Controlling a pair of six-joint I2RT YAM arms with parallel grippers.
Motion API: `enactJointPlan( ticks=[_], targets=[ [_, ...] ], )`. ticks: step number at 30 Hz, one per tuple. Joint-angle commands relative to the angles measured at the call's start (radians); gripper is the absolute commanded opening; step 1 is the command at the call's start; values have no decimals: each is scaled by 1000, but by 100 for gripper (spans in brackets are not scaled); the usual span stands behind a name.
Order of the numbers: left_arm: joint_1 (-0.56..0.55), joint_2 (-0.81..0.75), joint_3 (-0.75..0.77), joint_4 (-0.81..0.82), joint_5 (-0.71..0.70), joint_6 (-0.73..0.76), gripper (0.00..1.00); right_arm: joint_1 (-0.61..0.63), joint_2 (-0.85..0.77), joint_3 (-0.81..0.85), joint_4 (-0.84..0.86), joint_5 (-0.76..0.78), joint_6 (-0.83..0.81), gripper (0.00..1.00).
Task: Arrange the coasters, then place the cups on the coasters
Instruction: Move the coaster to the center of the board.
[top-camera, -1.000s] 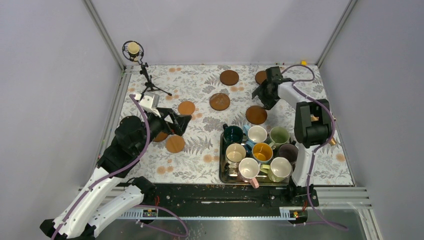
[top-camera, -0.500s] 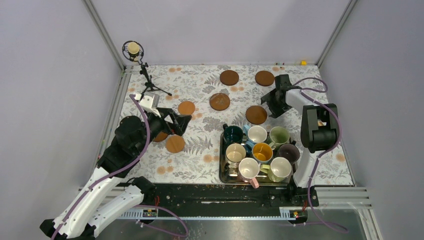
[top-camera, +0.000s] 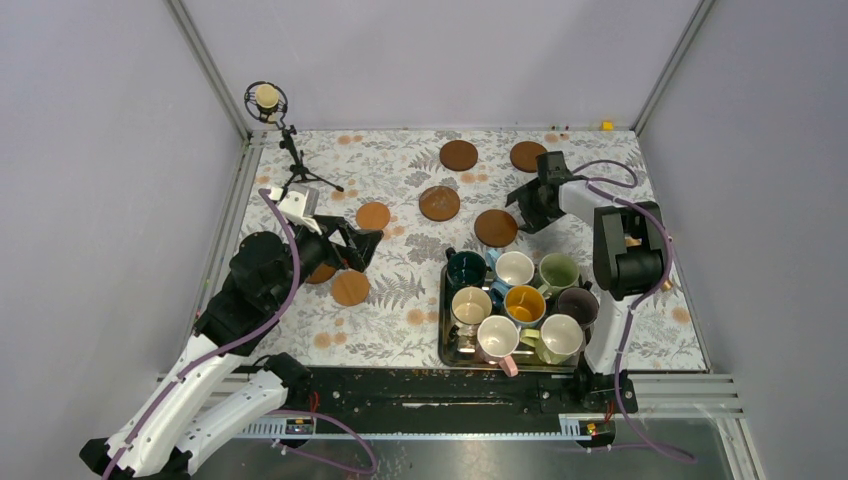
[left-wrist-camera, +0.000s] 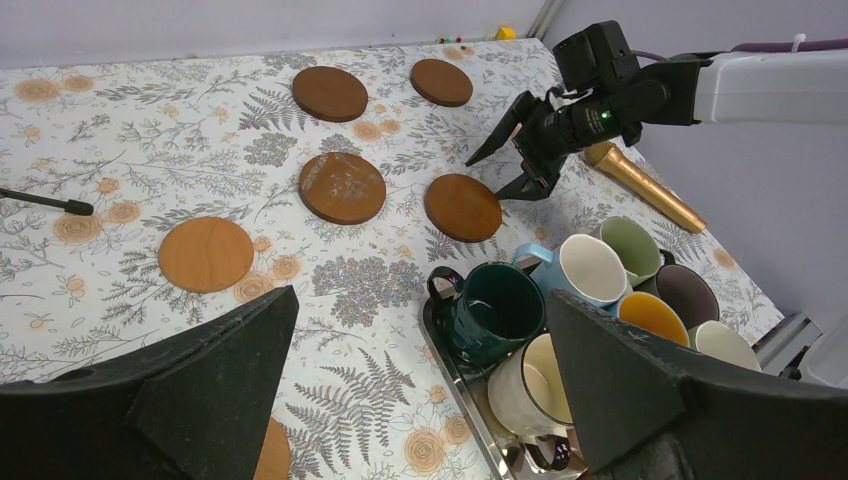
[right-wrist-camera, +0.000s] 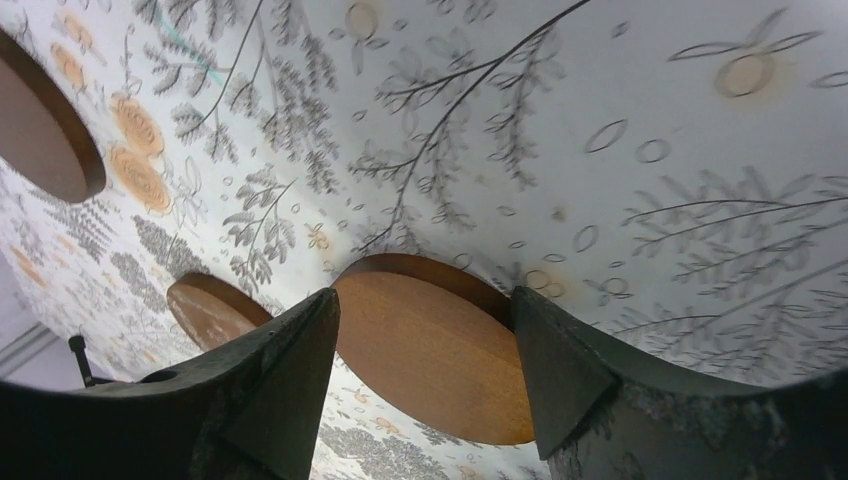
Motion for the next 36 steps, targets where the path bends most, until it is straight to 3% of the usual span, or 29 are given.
enactJointPlan(
  ticks=[1, 7, 18, 26, 31, 36],
  targets=[
    [-5, -13, -10, 60, -5, 3, 99, 36, 34, 27, 37, -39, -5, 71],
    [-5, -12, -11, 59, -7, 5, 99, 79, 64, 36, 105, -81, 64, 70],
    [-4, -11, -11, 60, -14, 7, 99, 188, 162, 197, 103, -111, 103, 68],
    [-5, -10, -12, 58, -17, 7, 99, 200, 134, 290, 9, -55, -57, 69],
    [-4, -11, -12, 58, -15, 7, 99, 199, 123, 374, -159, 12, -211, 70],
    [-4, -15, -13, 58, -18, 8, 99, 194, 87, 311, -209, 41, -327, 69]
  ],
)
